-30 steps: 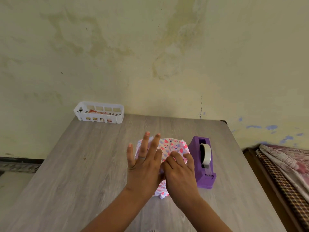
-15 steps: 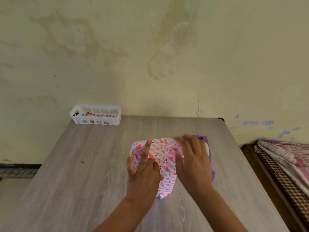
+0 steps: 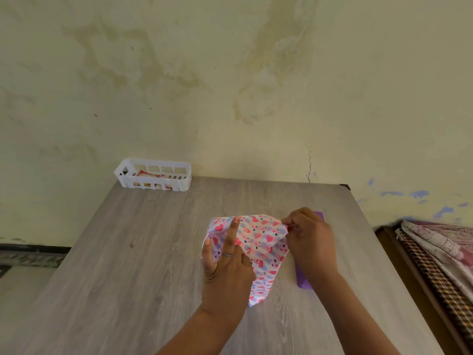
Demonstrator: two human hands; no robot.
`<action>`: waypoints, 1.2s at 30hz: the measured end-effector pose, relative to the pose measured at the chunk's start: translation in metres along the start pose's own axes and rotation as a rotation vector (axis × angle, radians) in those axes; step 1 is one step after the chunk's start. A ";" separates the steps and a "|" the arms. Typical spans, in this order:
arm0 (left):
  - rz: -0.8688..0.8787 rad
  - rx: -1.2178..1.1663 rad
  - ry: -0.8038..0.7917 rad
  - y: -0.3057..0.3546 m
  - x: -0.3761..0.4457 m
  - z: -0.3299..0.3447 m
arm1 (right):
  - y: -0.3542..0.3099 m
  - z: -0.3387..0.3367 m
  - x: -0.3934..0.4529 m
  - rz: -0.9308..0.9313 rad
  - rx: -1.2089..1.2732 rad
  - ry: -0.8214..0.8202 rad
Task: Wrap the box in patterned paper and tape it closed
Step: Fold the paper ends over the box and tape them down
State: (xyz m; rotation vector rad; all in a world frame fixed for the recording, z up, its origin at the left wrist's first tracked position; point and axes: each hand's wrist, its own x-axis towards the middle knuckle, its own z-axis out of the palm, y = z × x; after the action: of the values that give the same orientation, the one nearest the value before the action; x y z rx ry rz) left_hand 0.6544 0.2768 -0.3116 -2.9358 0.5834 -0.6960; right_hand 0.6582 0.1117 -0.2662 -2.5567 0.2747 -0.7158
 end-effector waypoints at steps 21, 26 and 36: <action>0.296 -0.166 0.205 -0.041 0.022 -0.007 | -0.022 0.018 -0.039 -0.520 -0.523 -0.440; 0.298 -0.361 -0.019 -0.077 0.072 -0.023 | -0.026 0.015 -0.034 -0.471 -0.590 -0.561; 0.341 -0.879 -0.136 -0.139 0.069 -0.009 | -0.032 0.008 -0.034 -0.425 -0.445 -0.556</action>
State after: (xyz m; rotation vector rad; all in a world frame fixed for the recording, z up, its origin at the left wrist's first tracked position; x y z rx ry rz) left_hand 0.7552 0.3801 -0.2536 -3.4020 1.6829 -0.2114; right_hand 0.6359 0.1531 -0.2715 -3.1508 -0.3413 -0.0443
